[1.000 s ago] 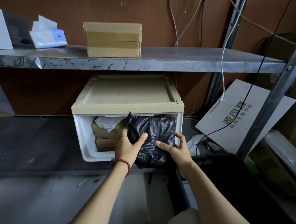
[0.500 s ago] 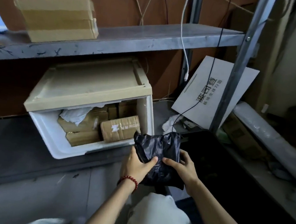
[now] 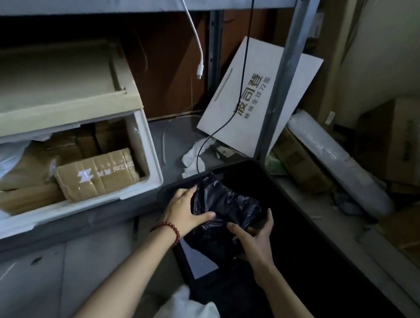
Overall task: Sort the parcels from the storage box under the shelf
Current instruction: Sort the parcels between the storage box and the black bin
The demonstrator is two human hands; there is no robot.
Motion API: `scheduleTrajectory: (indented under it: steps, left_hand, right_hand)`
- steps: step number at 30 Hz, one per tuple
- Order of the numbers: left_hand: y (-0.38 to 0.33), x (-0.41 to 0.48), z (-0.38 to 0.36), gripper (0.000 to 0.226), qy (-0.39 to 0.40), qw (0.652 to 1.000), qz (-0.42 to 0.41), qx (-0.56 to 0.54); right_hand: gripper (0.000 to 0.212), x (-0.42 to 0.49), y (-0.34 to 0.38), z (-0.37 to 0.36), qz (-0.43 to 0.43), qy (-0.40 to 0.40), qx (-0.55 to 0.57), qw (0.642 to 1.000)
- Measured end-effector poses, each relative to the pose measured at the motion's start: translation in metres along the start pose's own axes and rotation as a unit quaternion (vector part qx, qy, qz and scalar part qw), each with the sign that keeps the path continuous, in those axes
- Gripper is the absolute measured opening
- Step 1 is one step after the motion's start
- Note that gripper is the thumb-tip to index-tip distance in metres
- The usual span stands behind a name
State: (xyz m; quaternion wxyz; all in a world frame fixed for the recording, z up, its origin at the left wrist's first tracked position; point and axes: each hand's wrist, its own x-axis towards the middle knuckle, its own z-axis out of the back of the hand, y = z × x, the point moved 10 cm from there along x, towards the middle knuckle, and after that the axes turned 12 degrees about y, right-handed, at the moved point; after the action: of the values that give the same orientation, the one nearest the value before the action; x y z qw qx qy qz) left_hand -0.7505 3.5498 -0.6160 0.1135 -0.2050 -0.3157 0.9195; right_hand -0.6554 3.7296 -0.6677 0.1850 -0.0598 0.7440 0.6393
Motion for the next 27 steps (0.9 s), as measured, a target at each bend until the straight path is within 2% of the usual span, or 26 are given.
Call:
scheduleTrajectory:
  steps: [6, 12, 17, 20, 22, 24, 25, 27]
  left_hand:
    - [0.022, 0.047, -0.052, 0.104, 0.109, 0.994, -0.003, -0.009]
    - [0.039, 0.079, -0.085, 0.086, 0.147, 0.985, -0.021, 0.094]
    - [0.049, 0.104, -0.082, 0.073, 0.156, 0.978, -0.033, 0.137]
    - [0.065, 0.112, -0.079, 0.064, 0.141, 0.977, 0.003, 0.159]
    - [0.079, 0.112, -0.085, 0.056, 0.154, 0.954, 0.060, 0.251]
    - [0.091, 0.108, -0.096, 0.055, 0.196, 0.896, 0.114, 0.381]
    - [0.095, 0.105, -0.101, 0.058, 0.212, 0.873, 0.133, 0.420]
    - [0.097, 0.101, -0.107, 0.066, 0.231, 0.850, 0.148, 0.450]
  right_hand:
    - [0.102, 0.018, -0.055, 0.010, -0.056, -0.054, 0.007, 0.997]
    - [0.097, 0.040, -0.115, -0.002, -0.096, -0.116, 0.042, 0.988]
    - [0.088, 0.079, -0.140, -0.022, -0.111, -0.081, 0.052, 0.989]
    - [0.077, 0.099, -0.154, -0.030, -0.148, -0.052, -0.028, 0.987]
    - [0.075, 0.108, -0.159, -0.040, -0.172, 0.013, -0.129, 0.976]
    - [0.077, 0.110, -0.158, -0.047, -0.173, 0.056, -0.202, 0.962]
    - [0.076, 0.111, -0.155, -0.048, -0.164, 0.073, -0.229, 0.957]
    - [0.074, 0.108, -0.148, -0.050, -0.157, 0.113, -0.283, 0.939]
